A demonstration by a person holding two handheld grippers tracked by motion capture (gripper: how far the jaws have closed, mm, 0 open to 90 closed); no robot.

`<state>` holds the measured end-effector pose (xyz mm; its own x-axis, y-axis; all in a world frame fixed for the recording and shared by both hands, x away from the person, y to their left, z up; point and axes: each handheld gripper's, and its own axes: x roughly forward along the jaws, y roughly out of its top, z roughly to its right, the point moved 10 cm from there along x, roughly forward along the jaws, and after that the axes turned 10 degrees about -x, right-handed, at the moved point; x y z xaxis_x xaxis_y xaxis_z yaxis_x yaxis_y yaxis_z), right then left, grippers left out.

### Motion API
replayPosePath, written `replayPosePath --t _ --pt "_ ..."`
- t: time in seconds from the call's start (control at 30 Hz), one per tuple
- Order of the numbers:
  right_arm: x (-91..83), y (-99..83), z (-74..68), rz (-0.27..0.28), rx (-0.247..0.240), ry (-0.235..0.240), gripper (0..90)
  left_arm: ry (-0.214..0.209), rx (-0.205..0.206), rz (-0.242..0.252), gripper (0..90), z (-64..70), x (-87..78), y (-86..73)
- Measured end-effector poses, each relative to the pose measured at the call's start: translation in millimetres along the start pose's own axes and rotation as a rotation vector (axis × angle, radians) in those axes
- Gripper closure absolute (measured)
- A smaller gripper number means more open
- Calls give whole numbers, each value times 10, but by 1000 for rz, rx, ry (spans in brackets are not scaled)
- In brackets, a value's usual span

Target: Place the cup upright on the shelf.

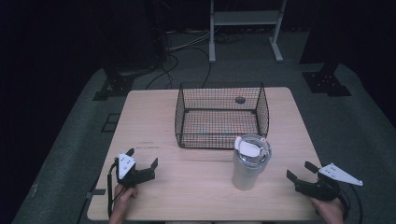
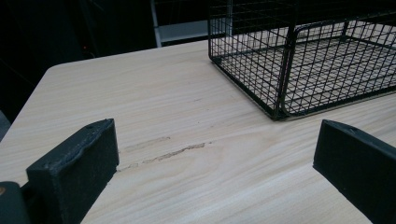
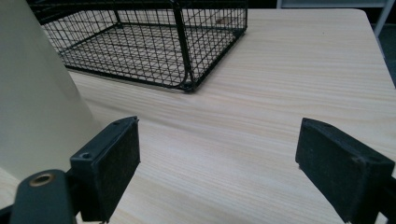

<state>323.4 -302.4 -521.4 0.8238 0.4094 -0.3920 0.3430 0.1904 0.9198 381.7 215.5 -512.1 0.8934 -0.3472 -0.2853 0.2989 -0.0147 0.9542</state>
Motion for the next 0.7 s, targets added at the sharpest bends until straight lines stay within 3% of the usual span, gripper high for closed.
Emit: replayPosePath --t 0.4,0.53,0.7 --pt "-22 54 -81 5 -33 27 132 -2 2 2 0 3 -5 0" --pt "-39 141 -156 14 -79 47 131 -4 4 2 0 7 -7 0" --pt "-47 192 -235 20 -98 74 128 -5 2 4 0 6 -6 1"
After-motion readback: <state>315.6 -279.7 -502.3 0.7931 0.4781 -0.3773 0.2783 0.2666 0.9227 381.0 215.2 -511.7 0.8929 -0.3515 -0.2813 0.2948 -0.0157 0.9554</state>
